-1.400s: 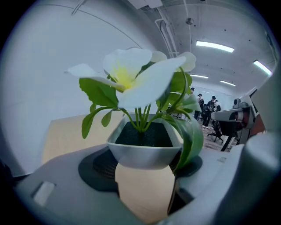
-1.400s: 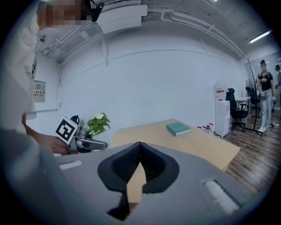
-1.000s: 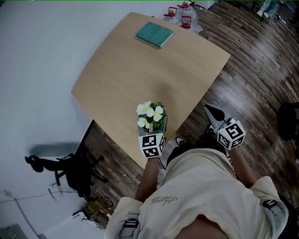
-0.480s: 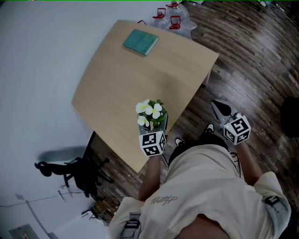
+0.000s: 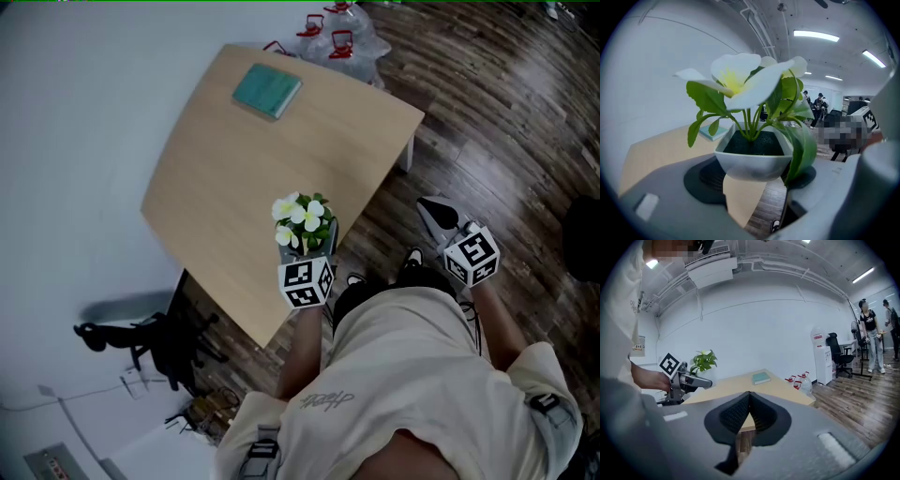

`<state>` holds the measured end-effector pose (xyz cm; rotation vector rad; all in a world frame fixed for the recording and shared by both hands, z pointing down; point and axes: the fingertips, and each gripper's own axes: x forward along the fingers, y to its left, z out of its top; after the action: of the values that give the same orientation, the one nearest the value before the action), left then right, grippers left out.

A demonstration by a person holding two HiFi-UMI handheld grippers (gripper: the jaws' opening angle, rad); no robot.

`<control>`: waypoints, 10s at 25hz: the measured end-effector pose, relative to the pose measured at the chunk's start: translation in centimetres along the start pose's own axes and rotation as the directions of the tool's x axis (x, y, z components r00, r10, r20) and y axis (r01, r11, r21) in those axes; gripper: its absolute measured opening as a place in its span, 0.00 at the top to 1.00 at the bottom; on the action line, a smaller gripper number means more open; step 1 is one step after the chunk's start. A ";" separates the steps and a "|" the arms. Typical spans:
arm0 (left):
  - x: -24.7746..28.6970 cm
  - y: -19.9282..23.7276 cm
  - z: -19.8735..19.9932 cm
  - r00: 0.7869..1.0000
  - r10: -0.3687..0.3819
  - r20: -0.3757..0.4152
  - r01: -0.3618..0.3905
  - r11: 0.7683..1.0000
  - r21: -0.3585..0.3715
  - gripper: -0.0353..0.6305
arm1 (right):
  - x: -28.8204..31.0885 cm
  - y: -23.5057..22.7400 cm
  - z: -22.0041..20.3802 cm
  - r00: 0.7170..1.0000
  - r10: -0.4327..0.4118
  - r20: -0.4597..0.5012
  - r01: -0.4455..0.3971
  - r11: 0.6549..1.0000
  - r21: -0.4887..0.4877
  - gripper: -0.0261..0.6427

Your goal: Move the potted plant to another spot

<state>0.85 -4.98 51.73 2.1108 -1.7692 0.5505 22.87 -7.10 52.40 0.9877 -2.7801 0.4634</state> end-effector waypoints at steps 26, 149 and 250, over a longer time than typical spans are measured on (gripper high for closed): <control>12.4 1.4 4.2 0.989 -0.149 -0.020 0.149 0.989 0.007 0.41 | 7.5 -5.4 4.7 0.996 -0.077 -0.037 0.076 0.997 -0.021 0.96; 35.8 1.8 1.2 0.903 0.292 -0.315 -0.368 0.904 -0.217 0.42 | 25.4 -30.1 9.6 0.870 0.412 -0.272 -0.444 0.893 -0.068 0.96; 7.0 9.6 18.1 0.787 0.571 0.232 -0.478 0.803 -0.356 0.92 | 24.1 -9.7 26.0 0.754 0.657 -0.018 -0.618 0.699 -0.361 0.96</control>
<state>-6.06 -21.39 39.44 1.5576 -2.4903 0.0489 9.36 -37.24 36.15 -0.0713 -3.0942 -0.0361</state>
